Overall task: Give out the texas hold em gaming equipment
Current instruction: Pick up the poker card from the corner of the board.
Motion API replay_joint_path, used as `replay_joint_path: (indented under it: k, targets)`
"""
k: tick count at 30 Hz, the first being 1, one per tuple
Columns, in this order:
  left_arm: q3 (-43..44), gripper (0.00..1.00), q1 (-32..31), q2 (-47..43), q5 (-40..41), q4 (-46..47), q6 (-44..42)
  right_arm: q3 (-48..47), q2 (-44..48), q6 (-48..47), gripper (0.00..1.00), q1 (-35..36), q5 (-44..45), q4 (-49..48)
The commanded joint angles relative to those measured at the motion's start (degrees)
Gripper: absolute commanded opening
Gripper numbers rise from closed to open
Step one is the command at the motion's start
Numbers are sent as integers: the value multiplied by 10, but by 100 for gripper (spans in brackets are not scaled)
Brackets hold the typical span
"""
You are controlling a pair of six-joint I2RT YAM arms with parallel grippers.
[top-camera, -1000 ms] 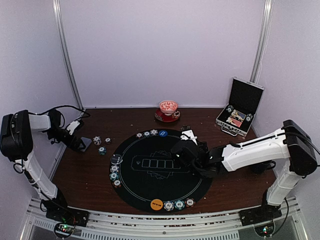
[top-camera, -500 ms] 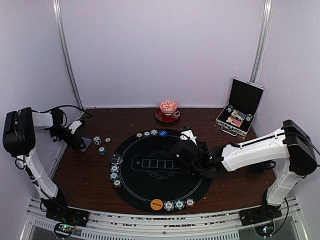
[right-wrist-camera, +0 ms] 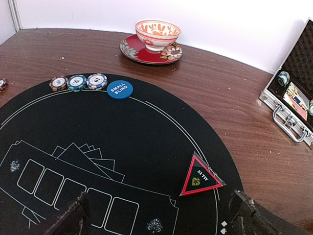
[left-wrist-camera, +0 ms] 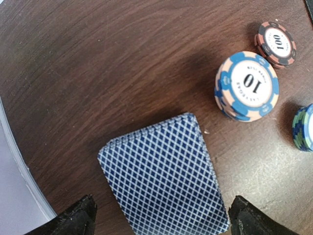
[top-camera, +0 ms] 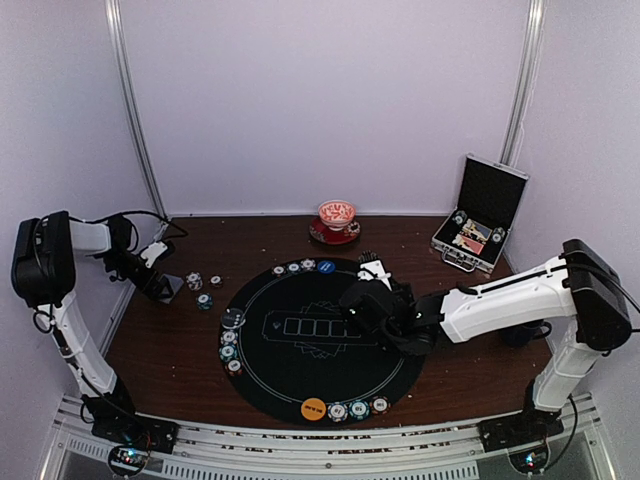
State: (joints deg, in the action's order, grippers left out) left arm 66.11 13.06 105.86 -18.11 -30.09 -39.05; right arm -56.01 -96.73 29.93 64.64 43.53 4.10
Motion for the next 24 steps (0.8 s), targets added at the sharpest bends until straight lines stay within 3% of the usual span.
replay_joint_path:
  k: [1,24]
  targets:
    - [18,98,-2,9,6,2,7,-14,-9,-5,100,7,7,7]
    - [39,98,-23,40,16,-26,22,-17,-11,-9,100,11,14,8]
